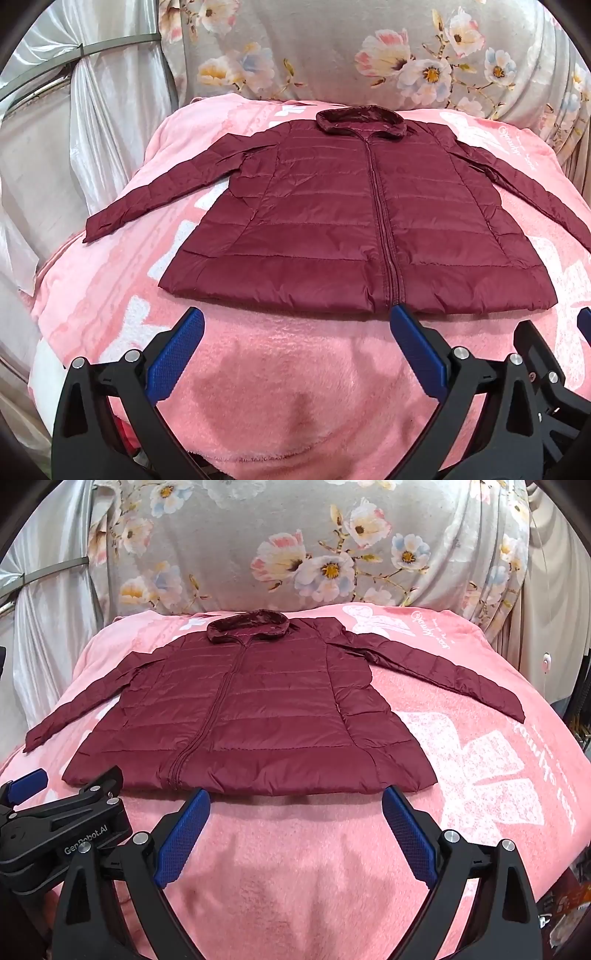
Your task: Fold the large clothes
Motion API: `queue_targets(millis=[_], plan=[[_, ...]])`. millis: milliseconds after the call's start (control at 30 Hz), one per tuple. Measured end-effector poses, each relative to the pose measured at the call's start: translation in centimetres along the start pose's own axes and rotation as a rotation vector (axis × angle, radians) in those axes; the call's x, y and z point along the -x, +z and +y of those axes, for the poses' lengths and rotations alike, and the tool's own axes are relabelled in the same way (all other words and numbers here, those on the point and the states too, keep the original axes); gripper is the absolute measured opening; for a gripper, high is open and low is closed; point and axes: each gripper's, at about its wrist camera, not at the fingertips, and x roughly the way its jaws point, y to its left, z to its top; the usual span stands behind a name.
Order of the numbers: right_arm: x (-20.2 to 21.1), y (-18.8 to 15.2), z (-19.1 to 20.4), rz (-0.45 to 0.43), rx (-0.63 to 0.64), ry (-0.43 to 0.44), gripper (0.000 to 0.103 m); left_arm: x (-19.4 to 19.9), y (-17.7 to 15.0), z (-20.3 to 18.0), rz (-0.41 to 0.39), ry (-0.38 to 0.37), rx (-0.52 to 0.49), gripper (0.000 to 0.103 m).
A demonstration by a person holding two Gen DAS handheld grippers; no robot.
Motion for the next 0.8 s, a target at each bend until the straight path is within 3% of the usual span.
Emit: queue_targets(millis=[800], plan=[[-0.37, -0.69, 0.09, 0.008, 0.000, 0.000, 0.092, -0.47, -0.37, 0.48, 0.012, 0.006, -0.004, 0.098]])
